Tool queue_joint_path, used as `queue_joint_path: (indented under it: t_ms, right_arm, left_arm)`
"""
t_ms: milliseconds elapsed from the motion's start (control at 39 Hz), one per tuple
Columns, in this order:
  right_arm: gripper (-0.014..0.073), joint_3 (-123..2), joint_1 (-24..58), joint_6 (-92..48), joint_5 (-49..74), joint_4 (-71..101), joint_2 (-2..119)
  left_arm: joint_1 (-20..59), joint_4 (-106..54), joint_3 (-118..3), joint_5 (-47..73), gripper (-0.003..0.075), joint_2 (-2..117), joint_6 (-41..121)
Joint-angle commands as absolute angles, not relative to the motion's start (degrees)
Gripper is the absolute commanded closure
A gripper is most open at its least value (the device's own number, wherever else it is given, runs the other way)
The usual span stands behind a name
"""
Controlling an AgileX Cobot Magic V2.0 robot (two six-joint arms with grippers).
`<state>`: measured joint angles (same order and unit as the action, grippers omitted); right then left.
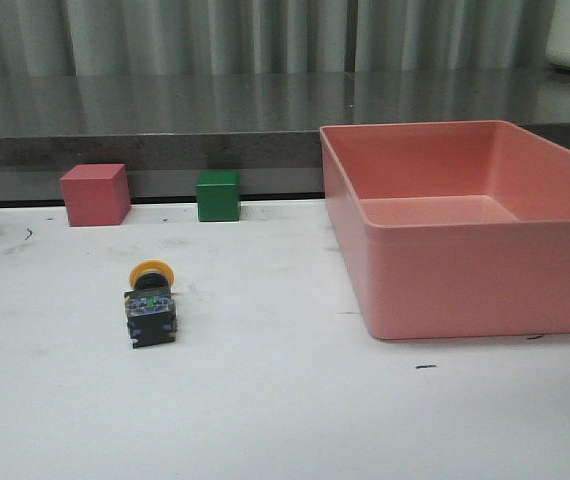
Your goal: Place and stand button with both arms
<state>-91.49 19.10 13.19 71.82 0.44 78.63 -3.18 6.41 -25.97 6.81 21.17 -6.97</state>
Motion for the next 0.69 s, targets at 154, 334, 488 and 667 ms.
queue_joint_path:
  t_ms: [154,334,488,667]
  right_arm:
    - [0.0662,-71.8,18.7,12.3,55.1,-0.9,62.0]
    - [0.0662,-57.0,18.7,12.3,42.2,-3.9,51.1]
    - [0.0663,-45.8,18.7,12.3,29.7,-6.2,41.7]
    - [0.0663,-33.6,18.7,12.3,14.8,-6.5,29.4]
  left_arm:
    - [-3.2,6.4,-27.9,1.9,0.0048,22.0,-7.3]
    - [-3.2,6.4,-27.9,1.9,0.0048,22.0,-7.3]
    - [-3.2,6.4,-27.9,1.9,0.0048,22.0,-7.3]
    - [-3.2,6.4,-27.9,1.9,0.0048,22.0,-7.3]
